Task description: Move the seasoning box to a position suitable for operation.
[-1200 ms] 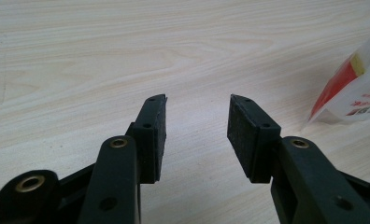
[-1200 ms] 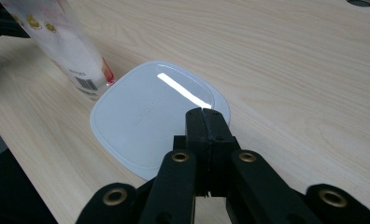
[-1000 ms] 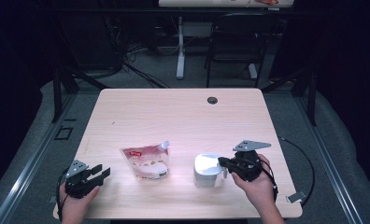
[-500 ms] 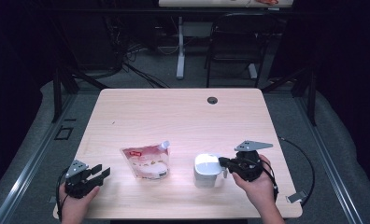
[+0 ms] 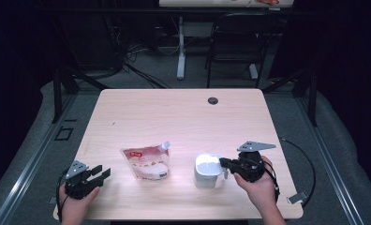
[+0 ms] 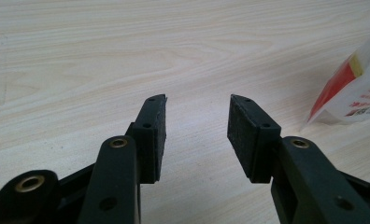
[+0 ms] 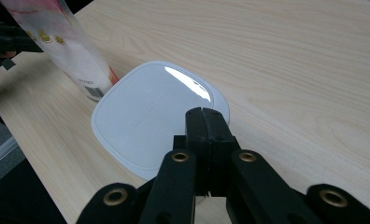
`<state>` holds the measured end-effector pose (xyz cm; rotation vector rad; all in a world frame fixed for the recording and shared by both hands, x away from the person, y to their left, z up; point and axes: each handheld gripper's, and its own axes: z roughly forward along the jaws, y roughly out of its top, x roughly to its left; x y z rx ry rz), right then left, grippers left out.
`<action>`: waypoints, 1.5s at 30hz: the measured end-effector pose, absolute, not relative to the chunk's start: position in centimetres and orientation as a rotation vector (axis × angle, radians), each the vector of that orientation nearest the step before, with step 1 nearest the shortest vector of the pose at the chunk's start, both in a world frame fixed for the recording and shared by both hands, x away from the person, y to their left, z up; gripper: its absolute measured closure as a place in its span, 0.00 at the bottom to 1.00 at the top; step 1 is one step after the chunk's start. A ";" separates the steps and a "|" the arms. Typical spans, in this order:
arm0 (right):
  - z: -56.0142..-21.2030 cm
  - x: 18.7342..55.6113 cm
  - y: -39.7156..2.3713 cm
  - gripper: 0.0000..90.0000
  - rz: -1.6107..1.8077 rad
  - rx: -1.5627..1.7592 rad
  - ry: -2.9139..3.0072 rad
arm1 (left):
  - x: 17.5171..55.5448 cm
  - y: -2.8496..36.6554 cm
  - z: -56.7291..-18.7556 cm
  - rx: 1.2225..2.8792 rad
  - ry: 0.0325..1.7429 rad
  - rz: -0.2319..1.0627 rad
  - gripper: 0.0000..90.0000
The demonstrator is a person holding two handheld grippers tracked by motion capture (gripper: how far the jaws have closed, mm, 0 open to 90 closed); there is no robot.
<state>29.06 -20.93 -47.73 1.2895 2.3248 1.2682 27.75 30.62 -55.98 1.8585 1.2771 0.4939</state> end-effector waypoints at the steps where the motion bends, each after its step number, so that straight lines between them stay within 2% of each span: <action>1: -47.7 29.1 -21.0 1.00 1.267 1.290 2.325 | 27.8 30.6 -56.0 1.857 1.277 0.495 0.64; 45: -48.1 29.1 -21.4 1.00 1.331 1.332 2.298 | 27.7 30.6 -55.9 1.855 1.275 0.500 0.64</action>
